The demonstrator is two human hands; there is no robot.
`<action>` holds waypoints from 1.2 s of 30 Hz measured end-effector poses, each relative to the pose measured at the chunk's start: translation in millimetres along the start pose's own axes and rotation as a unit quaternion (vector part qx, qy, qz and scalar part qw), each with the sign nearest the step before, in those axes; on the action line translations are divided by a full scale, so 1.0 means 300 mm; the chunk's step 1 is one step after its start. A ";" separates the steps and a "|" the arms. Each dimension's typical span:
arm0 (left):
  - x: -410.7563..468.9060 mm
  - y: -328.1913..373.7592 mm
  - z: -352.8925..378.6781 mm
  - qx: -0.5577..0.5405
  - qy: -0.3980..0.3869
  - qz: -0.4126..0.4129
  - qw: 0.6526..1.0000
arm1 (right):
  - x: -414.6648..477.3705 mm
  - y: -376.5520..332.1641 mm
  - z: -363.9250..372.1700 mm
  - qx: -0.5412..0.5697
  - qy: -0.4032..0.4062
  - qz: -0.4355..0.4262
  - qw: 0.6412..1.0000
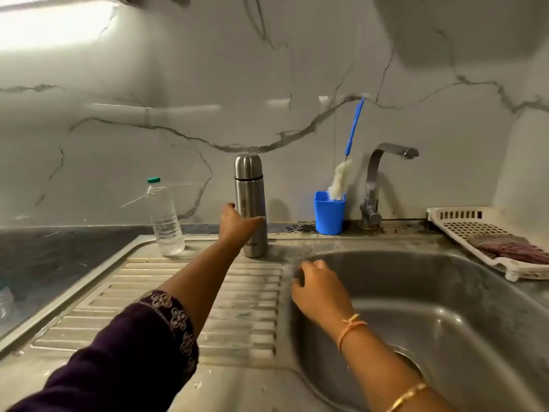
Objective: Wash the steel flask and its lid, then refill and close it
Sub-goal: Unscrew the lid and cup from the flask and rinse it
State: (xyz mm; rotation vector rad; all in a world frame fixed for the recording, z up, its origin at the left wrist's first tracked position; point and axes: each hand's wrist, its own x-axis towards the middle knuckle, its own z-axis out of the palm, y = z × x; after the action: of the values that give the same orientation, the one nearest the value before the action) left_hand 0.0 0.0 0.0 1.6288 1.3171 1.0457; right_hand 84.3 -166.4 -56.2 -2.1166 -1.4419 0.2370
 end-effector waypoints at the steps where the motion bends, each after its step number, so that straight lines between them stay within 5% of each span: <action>1: 0.016 0.010 0.014 -0.008 0.005 0.009 1.000 | 0.011 0.016 0.013 -0.017 0.010 0.006 1.000; 12: 0.166 0.012 0.088 -0.050 0.066 0.021 0.996 | 0.044 0.061 0.043 -0.030 0.038 0.006 0.999; 19: 0.005 0.037 0.050 0.009 0.067 0.143 0.987 | 0.052 0.059 0.036 0.097 -0.001 -0.041 0.994; 24: -0.196 0.142 0.017 -0.048 -0.033 0.201 0.978 | 0.006 0.013 -0.047 0.247 0.079 -0.096 0.961; 30: -0.411 0.219 0.005 -0.064 -0.256 0.199 0.944 | -0.119 0.078 -0.181 0.352 0.003 -0.140 0.925; 36: -0.521 0.226 0.047 -0.042 -0.347 0.208 0.914 | -0.190 0.154 -0.211 0.447 0.036 -0.144 0.882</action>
State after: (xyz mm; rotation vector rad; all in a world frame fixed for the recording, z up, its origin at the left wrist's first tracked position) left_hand 16.9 -165.8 38.6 2.0017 0.4587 0.6264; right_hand 126.0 -252.0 -38.0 -1.1376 -1.2324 0.5717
